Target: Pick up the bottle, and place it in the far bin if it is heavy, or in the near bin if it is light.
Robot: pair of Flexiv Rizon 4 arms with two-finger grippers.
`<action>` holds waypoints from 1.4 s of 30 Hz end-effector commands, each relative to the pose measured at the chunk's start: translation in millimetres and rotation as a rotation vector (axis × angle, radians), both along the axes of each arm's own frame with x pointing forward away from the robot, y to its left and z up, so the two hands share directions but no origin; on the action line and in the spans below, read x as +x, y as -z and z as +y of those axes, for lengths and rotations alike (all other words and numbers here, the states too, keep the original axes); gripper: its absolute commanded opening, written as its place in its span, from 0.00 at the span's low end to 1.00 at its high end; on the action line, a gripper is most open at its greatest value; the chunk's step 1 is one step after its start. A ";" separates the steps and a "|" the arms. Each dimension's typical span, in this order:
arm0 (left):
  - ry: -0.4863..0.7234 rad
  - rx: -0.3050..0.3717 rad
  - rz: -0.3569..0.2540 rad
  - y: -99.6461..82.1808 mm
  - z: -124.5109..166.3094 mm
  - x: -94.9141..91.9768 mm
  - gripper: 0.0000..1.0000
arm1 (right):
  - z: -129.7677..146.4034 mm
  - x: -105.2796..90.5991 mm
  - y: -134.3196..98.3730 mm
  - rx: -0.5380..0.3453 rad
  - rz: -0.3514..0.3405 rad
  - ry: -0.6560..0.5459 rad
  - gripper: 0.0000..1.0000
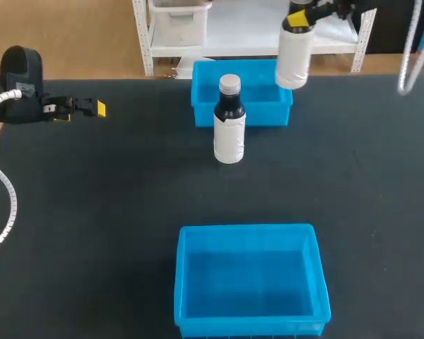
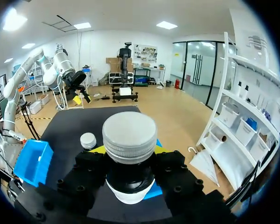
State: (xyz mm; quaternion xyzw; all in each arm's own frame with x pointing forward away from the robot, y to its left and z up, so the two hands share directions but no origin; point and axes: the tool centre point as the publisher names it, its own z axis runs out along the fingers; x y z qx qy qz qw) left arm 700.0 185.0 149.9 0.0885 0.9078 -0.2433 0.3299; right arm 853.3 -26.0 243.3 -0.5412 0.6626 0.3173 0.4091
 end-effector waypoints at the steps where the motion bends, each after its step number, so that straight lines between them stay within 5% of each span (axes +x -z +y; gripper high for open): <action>1: 0.000 0.000 0.000 0.0 0.0 0.0 1.00 | 22.1 40.1 9.6 0.015 0.044 -0.098 0.00; 15: 0.000 0.000 0.000 0.0 0.0 0.0 1.00 | 72.1 67.5 30.2 0.018 0.044 -0.123 0.00; 42: 0.000 0.000 0.000 0.0 0.0 0.0 1.00 | 134.8 81.3 83.2 0.024 0.087 -0.167 0.00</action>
